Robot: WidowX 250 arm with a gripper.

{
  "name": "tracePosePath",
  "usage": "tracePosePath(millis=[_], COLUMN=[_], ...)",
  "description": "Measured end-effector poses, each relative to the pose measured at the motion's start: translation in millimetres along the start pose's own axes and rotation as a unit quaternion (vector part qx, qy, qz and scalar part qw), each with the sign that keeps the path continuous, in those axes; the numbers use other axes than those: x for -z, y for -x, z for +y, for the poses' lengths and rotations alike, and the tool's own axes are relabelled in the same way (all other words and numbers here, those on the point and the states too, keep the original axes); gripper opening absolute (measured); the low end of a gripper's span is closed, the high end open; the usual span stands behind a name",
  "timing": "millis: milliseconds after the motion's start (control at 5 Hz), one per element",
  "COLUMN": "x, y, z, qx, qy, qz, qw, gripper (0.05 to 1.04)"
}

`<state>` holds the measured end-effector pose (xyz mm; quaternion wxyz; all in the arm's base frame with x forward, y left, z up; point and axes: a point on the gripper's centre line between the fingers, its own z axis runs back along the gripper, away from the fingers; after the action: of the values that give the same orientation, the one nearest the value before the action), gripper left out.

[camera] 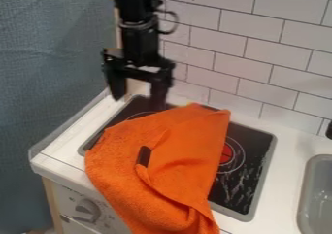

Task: Fold the cloth from left to right

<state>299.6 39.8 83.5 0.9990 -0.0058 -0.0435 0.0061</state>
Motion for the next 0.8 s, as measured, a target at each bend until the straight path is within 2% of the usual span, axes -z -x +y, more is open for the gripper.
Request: tracePosePath(millis=[200,400,800], x=[10,36,78], y=[14,22,22], z=[36,59,72], qx=[-0.031,-0.050,-0.054], qy=[-0.019,-0.010,-0.005], qz=[0.003,0.031,0.046], qw=[0.9993,0.9982,0.9974], gripper=[0.999,0.999,0.999])
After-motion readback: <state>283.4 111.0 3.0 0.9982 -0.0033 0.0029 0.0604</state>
